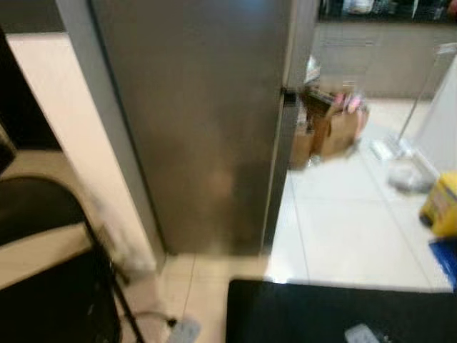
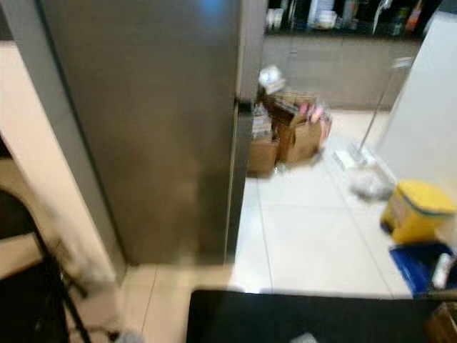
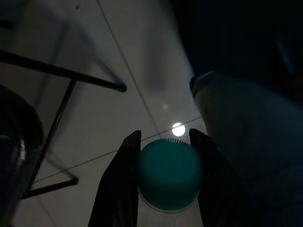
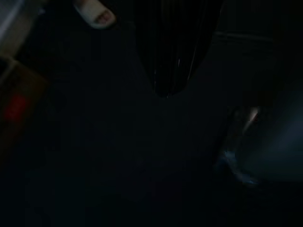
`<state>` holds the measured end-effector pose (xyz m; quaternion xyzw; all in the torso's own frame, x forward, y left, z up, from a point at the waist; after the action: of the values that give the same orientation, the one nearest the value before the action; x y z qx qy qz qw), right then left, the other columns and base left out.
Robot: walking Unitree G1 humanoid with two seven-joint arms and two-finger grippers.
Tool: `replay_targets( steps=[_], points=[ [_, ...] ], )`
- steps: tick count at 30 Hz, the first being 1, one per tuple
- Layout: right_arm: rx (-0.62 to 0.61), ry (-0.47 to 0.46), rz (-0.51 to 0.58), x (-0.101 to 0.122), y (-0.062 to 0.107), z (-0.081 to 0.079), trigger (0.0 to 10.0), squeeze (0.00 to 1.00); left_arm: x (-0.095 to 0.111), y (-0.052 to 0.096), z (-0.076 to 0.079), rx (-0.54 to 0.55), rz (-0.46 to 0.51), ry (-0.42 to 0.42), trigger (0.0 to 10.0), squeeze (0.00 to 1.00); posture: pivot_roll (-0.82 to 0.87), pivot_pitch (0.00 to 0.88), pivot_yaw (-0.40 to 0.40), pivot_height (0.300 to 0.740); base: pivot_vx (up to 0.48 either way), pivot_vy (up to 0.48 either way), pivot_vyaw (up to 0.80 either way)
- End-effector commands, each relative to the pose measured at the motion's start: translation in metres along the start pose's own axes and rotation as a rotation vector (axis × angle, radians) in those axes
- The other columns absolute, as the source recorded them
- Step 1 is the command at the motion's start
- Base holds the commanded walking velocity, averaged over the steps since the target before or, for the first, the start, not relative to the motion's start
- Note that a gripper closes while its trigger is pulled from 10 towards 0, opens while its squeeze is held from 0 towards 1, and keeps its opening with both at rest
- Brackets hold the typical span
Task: Restocking fridge
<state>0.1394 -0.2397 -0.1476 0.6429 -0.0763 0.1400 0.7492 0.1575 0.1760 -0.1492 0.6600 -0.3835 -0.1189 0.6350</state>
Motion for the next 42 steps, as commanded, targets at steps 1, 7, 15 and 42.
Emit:
replay_targets(
  steps=[1,7,15,42],
  points=[
    [-0.033,-0.01,-0.007,-0.0026,0.0009,0.0107,10.0,0.0,-0.0068,-0.0008,0.0147,-0.04,-0.031,-0.012,10.0,0.0,0.0,0.0,-0.009,0.74,0.36,0.0,0.0],
    [-0.032,-0.012,-0.008,-0.0025,0.0008,0.0104,10.0,0.0,-0.005,-0.001,0.0141,-0.04,-0.028,-0.016,10.0,0.0,0.0,0.0,-0.009,0.74,0.361,0.0,0.0],
    [-0.031,-0.016,-0.006,-0.0022,0.0009,0.0105,10.0,0.0,-0.0074,-0.0003,0.0114,-0.038,-0.031,-0.018,10.0,0.0,0.0,0.0,-0.009,0.74,0.362,0.0,0.0],
    [-0.017,-0.041,0.0,-0.0017,0.0006,0.0069,10.0,0.0,-0.0059,-0.0012,0.0146,-0.031,-0.033,-0.001,10.0,0.0,-0.01,0.0,-0.006,0.74,0.155,0.0,-0.5]
  ],
)
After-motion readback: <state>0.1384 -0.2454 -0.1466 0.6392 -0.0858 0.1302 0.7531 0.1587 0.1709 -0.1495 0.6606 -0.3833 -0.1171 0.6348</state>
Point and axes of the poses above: a point about 5 cm out from each wrist's last joint towards the gripper, its own y axis pointing back from the gripper into the wrist, its own x axis along the axis of the wrist's last joint, z = x × y, the point moved 5 cm from there along -y, pointing out of the wrist towards the gripper, and after that the axes turned 14 degrees about -y, right-handed, at the moved point
